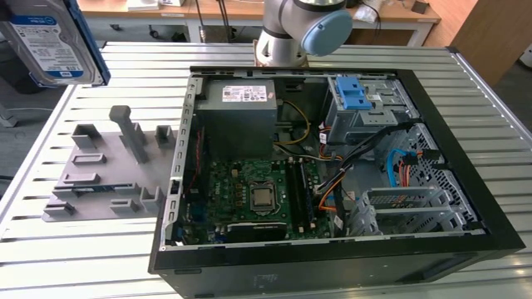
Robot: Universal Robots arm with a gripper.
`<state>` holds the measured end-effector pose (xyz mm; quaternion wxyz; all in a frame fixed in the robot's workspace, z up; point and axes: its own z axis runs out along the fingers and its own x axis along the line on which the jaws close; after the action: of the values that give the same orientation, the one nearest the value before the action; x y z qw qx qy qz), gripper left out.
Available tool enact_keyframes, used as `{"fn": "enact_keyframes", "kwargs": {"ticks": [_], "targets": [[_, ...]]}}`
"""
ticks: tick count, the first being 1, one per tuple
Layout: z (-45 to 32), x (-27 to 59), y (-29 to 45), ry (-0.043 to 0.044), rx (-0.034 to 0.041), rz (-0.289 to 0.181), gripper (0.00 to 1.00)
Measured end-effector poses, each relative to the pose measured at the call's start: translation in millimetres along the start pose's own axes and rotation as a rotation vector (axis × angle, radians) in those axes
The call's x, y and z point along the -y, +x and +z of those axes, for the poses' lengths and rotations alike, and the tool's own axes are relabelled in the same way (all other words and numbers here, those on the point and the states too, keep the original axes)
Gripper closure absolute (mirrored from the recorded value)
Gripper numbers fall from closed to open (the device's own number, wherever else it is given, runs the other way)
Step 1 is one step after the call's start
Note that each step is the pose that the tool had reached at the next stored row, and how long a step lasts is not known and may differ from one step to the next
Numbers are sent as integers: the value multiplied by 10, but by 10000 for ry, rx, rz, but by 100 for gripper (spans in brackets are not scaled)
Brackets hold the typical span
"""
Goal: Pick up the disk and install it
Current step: 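Pick up the disk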
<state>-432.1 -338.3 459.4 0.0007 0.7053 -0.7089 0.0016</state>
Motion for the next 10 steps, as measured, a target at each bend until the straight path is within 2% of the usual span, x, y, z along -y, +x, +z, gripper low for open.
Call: {"fn": "enact_keyframes", "kwargs": {"ticks": [10], "targets": [[0, 28, 94, -1, 0, 0, 64]]}}
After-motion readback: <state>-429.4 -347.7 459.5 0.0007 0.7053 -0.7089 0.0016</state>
